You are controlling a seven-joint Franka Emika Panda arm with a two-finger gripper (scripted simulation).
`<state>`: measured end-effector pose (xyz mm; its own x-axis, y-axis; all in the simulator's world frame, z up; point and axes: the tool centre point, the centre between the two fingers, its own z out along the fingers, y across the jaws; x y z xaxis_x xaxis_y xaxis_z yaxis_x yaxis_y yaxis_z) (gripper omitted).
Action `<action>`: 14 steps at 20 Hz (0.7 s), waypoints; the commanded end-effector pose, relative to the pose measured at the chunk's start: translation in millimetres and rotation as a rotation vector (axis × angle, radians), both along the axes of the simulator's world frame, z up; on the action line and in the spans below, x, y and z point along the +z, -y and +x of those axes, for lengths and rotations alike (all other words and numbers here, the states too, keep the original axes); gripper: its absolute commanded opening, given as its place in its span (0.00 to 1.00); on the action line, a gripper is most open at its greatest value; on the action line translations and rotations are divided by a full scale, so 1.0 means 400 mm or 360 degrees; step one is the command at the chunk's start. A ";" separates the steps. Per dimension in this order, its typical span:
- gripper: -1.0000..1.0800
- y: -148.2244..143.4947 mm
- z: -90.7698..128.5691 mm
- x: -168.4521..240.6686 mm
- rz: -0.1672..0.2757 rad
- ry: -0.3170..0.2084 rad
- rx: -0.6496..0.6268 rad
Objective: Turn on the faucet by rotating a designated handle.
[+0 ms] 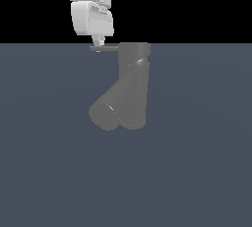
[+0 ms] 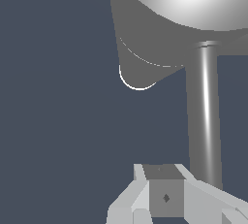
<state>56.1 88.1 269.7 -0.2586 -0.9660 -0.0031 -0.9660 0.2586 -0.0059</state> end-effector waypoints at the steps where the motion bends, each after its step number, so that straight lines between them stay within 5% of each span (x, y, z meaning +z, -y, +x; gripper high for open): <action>1: 0.00 -0.004 -0.025 0.000 -0.0002 -0.0011 0.0001; 14: 0.00 -0.023 -0.119 0.000 -0.0002 -0.0011 0.0000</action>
<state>17.7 93.5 269.6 -0.2634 -0.9647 -0.0036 -0.9647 0.2634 -0.0077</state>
